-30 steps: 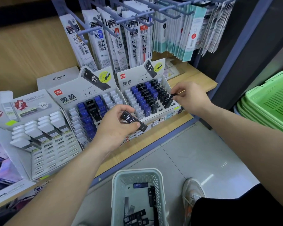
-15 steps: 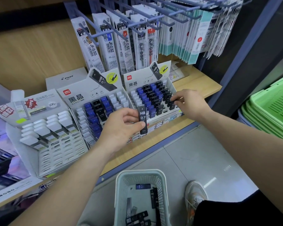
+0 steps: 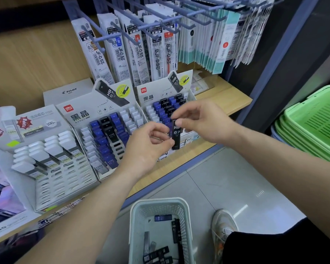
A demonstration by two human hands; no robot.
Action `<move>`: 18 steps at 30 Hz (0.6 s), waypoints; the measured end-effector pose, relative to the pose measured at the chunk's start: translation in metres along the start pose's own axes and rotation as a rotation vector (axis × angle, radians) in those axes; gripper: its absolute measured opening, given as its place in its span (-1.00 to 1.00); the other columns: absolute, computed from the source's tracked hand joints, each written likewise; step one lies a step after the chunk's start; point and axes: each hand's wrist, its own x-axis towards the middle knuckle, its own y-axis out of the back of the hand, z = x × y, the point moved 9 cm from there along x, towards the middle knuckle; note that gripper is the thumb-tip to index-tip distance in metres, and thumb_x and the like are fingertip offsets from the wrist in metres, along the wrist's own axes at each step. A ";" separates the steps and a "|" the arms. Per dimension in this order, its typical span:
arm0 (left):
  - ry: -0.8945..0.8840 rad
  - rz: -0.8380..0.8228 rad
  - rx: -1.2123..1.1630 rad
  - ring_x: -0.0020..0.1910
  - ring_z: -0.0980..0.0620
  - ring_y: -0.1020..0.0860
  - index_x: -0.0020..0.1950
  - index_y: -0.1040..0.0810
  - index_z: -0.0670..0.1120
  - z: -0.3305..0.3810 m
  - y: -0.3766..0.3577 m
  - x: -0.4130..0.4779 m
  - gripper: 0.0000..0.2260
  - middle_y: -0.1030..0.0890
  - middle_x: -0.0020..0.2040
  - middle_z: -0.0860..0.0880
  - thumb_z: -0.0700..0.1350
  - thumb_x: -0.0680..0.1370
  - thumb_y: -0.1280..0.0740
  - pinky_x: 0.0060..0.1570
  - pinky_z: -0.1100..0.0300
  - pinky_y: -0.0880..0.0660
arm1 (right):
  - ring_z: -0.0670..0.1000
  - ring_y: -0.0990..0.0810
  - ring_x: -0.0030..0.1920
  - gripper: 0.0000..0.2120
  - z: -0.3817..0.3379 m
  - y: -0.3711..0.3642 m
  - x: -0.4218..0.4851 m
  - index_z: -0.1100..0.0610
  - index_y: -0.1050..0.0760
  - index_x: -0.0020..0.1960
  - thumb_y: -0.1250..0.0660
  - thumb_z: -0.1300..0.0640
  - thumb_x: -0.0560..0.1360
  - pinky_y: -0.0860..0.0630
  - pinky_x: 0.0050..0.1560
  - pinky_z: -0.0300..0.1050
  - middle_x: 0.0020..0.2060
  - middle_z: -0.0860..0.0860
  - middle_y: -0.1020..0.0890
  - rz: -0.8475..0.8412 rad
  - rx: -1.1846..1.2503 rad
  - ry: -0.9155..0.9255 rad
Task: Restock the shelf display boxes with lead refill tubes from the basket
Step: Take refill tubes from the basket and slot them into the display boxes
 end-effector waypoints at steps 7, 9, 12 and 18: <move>-0.201 -0.036 0.547 0.28 0.16 -0.44 0.30 -0.51 0.13 0.011 -0.005 0.000 -0.71 -0.51 0.28 0.19 0.04 0.57 -0.38 0.27 0.18 -0.36 | -0.06 -0.63 -0.05 -0.89 0.057 0.084 0.001 0.05 -0.65 0.04 -0.40 0.21 0.56 -0.55 -0.02 -0.24 -0.09 -0.07 -0.68 0.285 -0.405 -0.120; -0.198 -0.094 0.614 0.38 0.12 -0.39 0.41 -0.44 0.12 0.006 -0.013 0.000 -0.61 -0.44 0.40 0.17 0.08 0.59 -0.34 0.34 0.13 -0.32 | -0.02 -0.63 -0.03 -0.87 0.071 0.090 0.001 0.09 -0.65 0.07 -0.39 0.23 0.56 -0.55 0.02 -0.19 -0.07 -0.02 -0.68 0.323 -0.420 -0.153; -0.181 -0.158 0.657 0.45 0.10 -0.32 0.51 -0.35 0.09 -0.002 -0.023 0.000 -0.52 -0.34 0.51 0.14 0.09 0.60 -0.33 0.40 0.16 -0.24 | -0.03 -0.62 -0.03 -0.87 0.081 0.087 0.006 0.11 -0.64 0.08 -0.37 0.25 0.57 -0.43 -0.11 -0.36 -0.06 0.00 -0.67 0.312 -0.422 -0.173; -0.192 -0.160 0.658 0.46 0.13 -0.30 0.50 -0.36 0.07 -0.007 -0.024 0.003 -0.54 -0.30 0.52 0.16 0.07 0.60 -0.32 0.38 0.24 -0.19 | -0.04 -0.60 -0.05 -0.86 0.085 0.078 0.011 0.10 -0.64 0.07 -0.34 0.26 0.59 -0.35 -0.21 -0.47 -0.08 0.00 -0.64 0.265 -0.460 -0.170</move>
